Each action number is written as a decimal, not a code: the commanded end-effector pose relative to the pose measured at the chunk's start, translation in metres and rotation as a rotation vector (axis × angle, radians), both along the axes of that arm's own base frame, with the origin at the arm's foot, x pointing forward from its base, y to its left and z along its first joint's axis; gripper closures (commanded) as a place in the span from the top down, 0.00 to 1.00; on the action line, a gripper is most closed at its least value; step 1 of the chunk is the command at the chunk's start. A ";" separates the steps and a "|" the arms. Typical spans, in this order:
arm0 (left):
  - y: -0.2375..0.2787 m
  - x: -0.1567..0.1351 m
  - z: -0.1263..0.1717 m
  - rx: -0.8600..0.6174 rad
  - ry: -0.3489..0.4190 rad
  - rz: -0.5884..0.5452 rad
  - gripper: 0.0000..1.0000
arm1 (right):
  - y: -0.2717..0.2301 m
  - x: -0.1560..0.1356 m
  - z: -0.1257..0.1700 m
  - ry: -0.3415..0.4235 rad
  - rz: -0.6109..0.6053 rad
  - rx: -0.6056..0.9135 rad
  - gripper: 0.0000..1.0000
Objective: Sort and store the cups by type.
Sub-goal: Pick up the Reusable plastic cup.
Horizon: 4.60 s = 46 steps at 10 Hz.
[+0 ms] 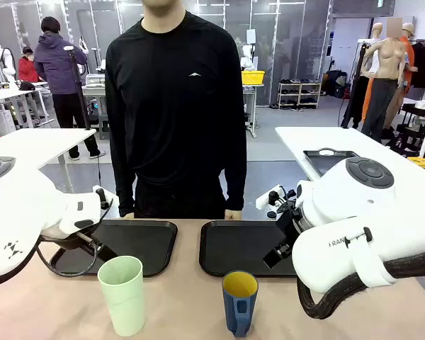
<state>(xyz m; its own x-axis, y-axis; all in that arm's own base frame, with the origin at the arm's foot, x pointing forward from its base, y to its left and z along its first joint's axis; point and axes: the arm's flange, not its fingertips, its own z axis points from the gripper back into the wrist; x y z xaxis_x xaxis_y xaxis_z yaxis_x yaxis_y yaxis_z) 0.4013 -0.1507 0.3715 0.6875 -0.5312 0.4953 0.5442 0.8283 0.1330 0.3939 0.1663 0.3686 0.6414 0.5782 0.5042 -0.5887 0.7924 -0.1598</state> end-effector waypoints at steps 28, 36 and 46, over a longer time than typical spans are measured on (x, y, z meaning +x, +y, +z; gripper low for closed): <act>0.008 -0.007 0.051 -0.016 -0.128 -0.004 1.00 | 0.003 -0.018 0.061 -0.111 0.010 -0.019 1.00; 0.014 -0.110 0.178 -0.042 -0.364 -0.075 1.00 | 0.006 -0.124 0.202 -0.414 0.037 -0.043 1.00; 0.030 -0.080 0.174 0.002 -0.387 -0.053 1.00 | -0.001 -0.094 0.195 -0.322 0.112 -0.012 1.00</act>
